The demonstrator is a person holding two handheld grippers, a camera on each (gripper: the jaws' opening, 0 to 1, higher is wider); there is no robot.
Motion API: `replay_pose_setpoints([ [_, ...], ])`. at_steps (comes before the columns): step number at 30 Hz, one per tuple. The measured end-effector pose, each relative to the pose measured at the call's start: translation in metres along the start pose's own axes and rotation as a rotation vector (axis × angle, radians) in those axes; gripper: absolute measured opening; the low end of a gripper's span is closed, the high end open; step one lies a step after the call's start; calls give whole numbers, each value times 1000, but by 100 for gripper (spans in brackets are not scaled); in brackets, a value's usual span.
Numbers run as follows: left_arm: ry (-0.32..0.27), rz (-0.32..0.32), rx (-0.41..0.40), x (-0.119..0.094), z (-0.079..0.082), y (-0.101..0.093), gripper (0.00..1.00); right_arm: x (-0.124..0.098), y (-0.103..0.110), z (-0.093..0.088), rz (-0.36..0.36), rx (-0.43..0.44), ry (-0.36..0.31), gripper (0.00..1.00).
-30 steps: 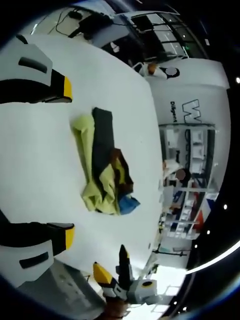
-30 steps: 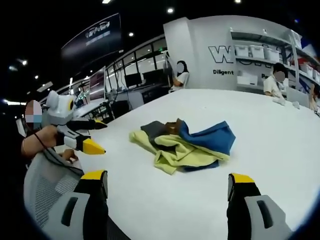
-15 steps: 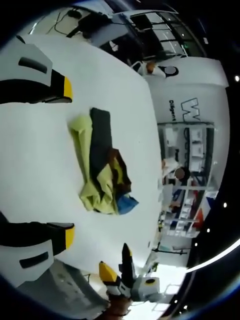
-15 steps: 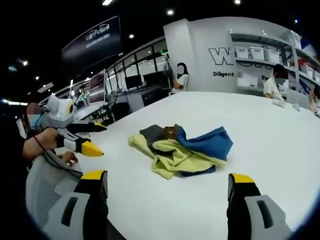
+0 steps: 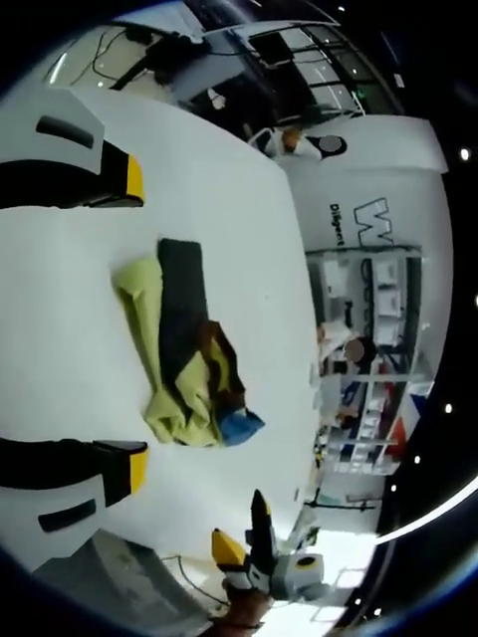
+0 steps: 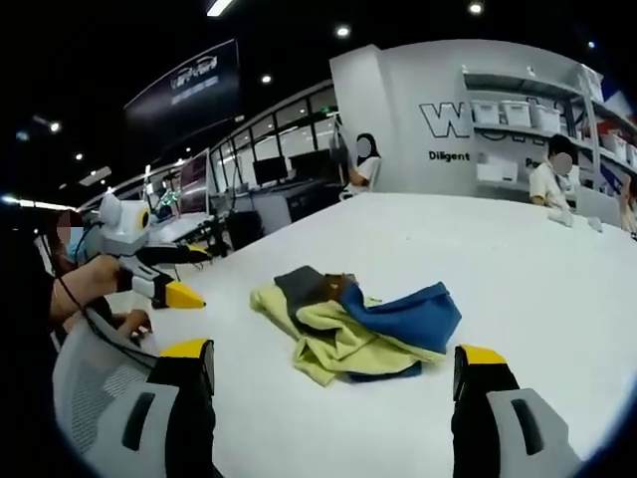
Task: Fold the garment on the visible template until the final outline fits inside the template.
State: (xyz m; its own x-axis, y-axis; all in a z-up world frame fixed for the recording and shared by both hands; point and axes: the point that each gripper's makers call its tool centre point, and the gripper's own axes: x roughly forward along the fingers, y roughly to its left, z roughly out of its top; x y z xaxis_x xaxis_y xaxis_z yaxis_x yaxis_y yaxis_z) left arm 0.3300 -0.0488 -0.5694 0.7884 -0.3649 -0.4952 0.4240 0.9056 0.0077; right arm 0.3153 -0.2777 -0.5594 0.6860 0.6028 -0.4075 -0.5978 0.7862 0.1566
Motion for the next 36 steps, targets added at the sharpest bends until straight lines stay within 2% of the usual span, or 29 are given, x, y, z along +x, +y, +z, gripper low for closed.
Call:
replay_pose_setpoints([
  [1,-7,2,-23,4,2,2,94,2,-2,1,1,-14,3,99],
  [5,0,26,-34,14,5,7,92,9,-6,8,12,-27,-1,99],
  [14,16,-16,-16,37,14,9,89,30,-24,19,22,-77,22,99],
  [25,56,10,-32,68,13,39,83,53,-49,19,37,-118,67,95],
  [27,51,7,-32,70,15,37,81,57,-53,18,43,-140,75,92],
  [29,44,-20,-31,76,17,34,78,61,-55,18,49,-149,79,89],
  [30,53,-55,-21,79,17,28,77,64,-58,17,49,-155,83,88],
  [36,60,-121,-5,99,18,12,70,78,-68,18,57,-207,83,77],
])
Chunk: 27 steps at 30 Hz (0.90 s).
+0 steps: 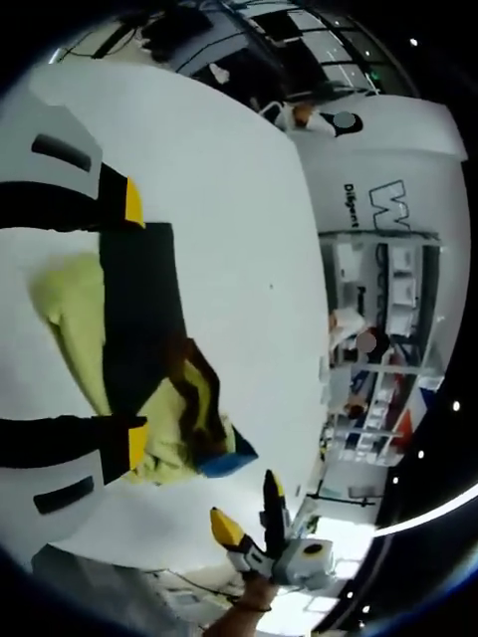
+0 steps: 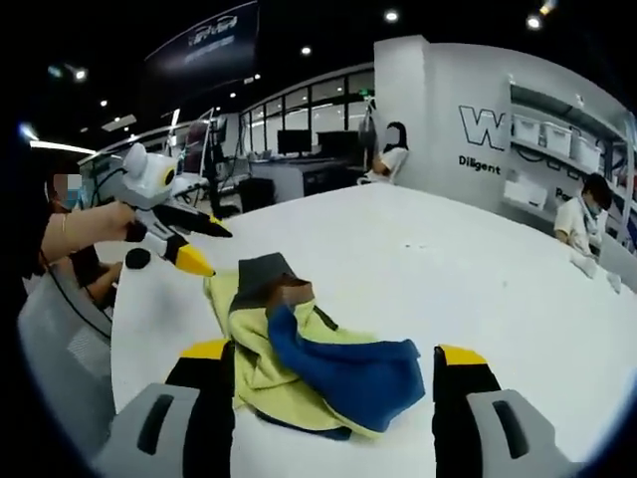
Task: Fold the garment on the visible template until the final outline fits inside the template.
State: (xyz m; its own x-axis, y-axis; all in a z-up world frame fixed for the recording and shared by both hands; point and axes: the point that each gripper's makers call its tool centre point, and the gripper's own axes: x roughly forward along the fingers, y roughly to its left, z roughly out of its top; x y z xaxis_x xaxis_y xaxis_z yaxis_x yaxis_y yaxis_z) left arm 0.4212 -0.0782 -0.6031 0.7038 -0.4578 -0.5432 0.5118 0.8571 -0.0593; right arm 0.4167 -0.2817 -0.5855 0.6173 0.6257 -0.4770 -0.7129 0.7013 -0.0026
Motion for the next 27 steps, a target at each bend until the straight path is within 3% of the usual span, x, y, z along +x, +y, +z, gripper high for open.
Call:
replay_pose_setpoints([
  [4,17,-48,36,14,-2,-9,54,10,-2,4,22,-2,-11,68],
  [8,11,-95,40,28,-3,-16,49,21,2,7,60,-21,-22,61],
  [13,55,-141,44,45,-13,-20,44,33,11,3,112,-46,-13,49],
  [15,93,-191,17,48,-21,-26,39,37,17,2,152,-17,-7,47],
  [18,107,-192,32,53,-24,-27,34,44,22,2,172,-29,-3,45],
  [20,122,-201,44,56,-27,-29,34,47,25,2,188,-44,2,37],
  [27,127,-177,5,59,-32,-22,28,56,33,0,231,-31,17,21],
])
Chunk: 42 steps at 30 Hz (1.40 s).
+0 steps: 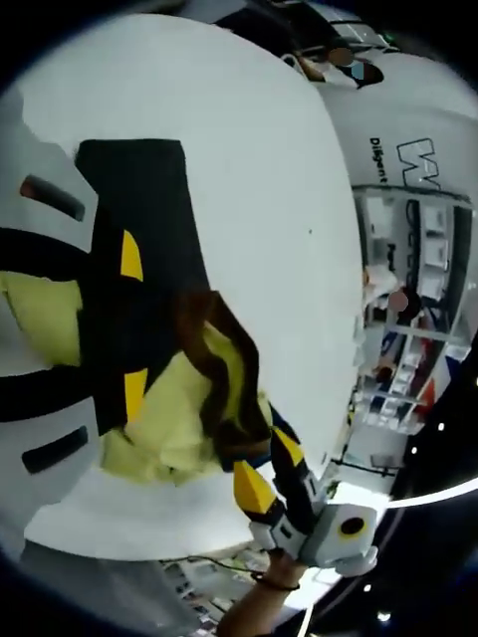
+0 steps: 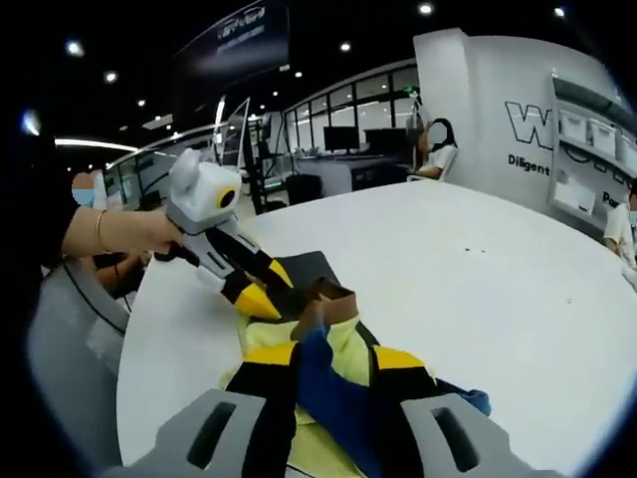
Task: Fold the garment on the visible template until the final outline fits inside the template.
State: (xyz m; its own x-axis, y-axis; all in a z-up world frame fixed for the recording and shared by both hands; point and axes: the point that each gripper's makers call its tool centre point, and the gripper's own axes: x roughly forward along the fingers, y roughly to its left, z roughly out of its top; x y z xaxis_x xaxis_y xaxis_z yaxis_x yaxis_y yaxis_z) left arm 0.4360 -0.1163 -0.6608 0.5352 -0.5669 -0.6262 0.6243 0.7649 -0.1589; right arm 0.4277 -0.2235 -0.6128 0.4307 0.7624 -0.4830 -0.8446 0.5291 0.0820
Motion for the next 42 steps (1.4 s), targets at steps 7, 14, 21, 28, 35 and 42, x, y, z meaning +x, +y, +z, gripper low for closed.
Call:
replay_pose_setpoints([
  [7,-10,-20,-46,-2,-2,3,13,2,5,-6,36,22,19,1],
  [14,-22,-32,-39,-1,-4,0,0,-1,7,-7,37,36,21,0],
  [21,-64,-5,-9,-13,10,-1,0,-13,3,1,13,-2,12,0],
  [28,-125,10,23,-32,43,-1,0,-27,-6,22,-34,-39,-27,0],
  [35,-188,22,96,-41,86,-2,0,-38,-23,56,-93,-55,-95,0],
  [42,-277,58,85,-48,122,11,0,-46,-41,87,-122,-51,-151,0],
])
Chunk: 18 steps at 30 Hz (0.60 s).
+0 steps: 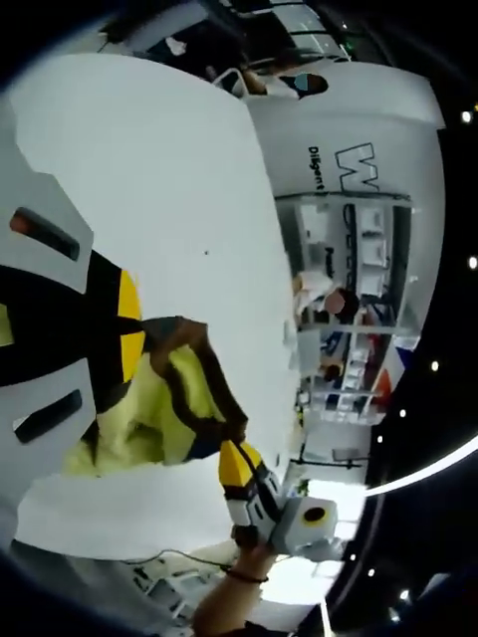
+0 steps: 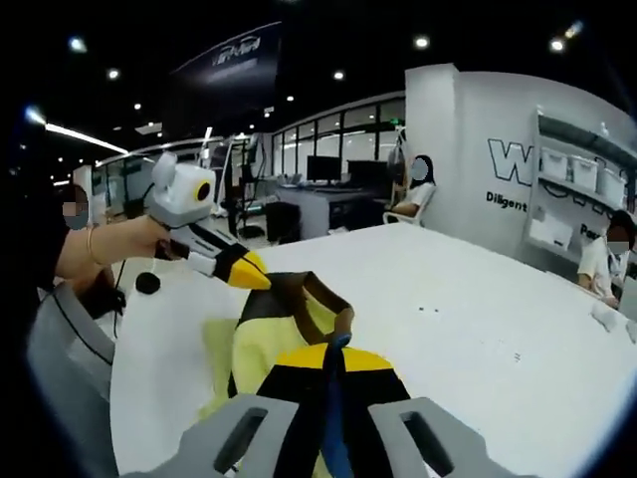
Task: Fold the garment on the visible template until the final outline fits inside the template.
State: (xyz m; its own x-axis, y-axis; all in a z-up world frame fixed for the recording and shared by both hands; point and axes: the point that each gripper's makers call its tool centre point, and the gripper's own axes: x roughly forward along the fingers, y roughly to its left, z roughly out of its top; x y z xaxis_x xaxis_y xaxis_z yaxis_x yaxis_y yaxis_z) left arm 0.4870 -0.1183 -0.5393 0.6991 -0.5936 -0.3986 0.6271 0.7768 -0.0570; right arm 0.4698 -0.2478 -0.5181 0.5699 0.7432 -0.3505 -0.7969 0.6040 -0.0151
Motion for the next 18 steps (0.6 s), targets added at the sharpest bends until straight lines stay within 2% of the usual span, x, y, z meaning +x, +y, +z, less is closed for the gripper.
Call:
replay_pose_setpoints([
  [3,-30,43,4,2,12,13,0,1,-12,11,-34,-25,-13,0],
  [7,-109,127,-30,8,33,34,0,5,-27,23,-71,-26,-34,0],
  [10,-99,154,-23,22,35,43,0,12,-38,29,-101,-4,-53,0],
  [14,-88,178,-20,40,35,53,0,26,-50,25,-137,-7,-26,0],
  [18,-83,204,-30,58,32,63,0,39,-74,7,-215,11,47,0],
])
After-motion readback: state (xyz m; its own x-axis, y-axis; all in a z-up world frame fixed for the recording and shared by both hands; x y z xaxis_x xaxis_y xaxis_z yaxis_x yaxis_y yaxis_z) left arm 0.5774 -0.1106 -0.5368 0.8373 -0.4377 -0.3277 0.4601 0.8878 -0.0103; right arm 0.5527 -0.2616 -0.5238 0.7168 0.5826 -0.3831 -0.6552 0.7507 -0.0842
